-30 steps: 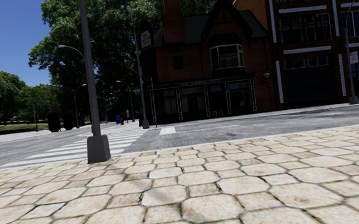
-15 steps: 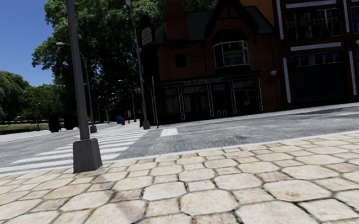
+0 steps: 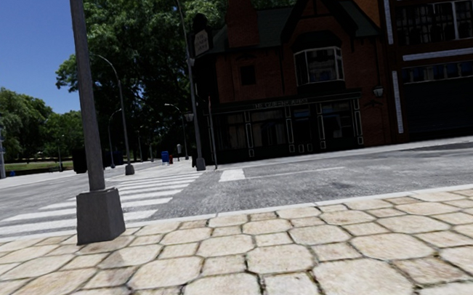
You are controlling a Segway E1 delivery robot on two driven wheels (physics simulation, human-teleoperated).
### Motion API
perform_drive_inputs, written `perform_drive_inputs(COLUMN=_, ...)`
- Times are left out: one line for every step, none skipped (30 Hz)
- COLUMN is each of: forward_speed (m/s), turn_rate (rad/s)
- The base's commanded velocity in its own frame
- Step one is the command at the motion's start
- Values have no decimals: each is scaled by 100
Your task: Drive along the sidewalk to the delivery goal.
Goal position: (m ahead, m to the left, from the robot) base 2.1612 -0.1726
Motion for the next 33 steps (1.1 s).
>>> perform_drive_inputs(forward_speed=136, turn_rate=0)
perform_drive_inputs(forward_speed=136, turn_rate=0)
perform_drive_inputs(forward_speed=136, turn_rate=0)
perform_drive_inputs(forward_speed=135, turn_rate=0)
perform_drive_inputs(forward_speed=135, turn_rate=0)
perform_drive_inputs(forward_speed=135, turn_rate=0)
perform_drive_inputs(forward_speed=133, turn_rate=0)
perform_drive_inputs(forward_speed=131, turn_rate=4)
perform_drive_inputs(forward_speed=131, turn_rate=15)
perform_drive_inputs(forward_speed=131, turn_rate=19)
perform_drive_inputs(forward_speed=131, turn_rate=19)
perform_drive_inputs(forward_speed=130, turn_rate=19)
perform_drive_inputs(forward_speed=130, turn_rate=13)
perform_drive_inputs(forward_speed=130, turn_rate=0)
perform_drive_inputs(forward_speed=130, turn_rate=0)
perform_drive_inputs(forward_speed=130, turn_rate=0)
perform_drive_inputs(forward_speed=129, turn_rate=0)
perform_drive_inputs(forward_speed=128, turn_rate=0)
perform_drive_inputs(forward_speed=126, turn_rate=0)
perform_drive_inputs(forward_speed=126, turn_rate=0)
perform_drive_inputs(forward_speed=126, turn_rate=0)
perform_drive_inputs(forward_speed=125, turn_rate=0)
perform_drive_inputs(forward_speed=123, turn_rate=0)
perform_drive_inputs(forward_speed=116, turn_rate=0)
perform_drive_inputs(forward_speed=114, turn_rate=0)
perform_drive_inputs(forward_speed=114, turn_rate=0)
perform_drive_inputs(forward_speed=113, turn_rate=0)
perform_drive_inputs(forward_speed=112, turn_rate=0)
perform_drive_inputs(forward_speed=108, turn_rate=0)
perform_drive_inputs(forward_speed=103, turn_rate=0)
perform_drive_inputs(forward_speed=97, turn_rate=0)
perform_drive_inputs(forward_speed=97, turn_rate=0)
perform_drive_inputs(forward_speed=94, turn_rate=0)
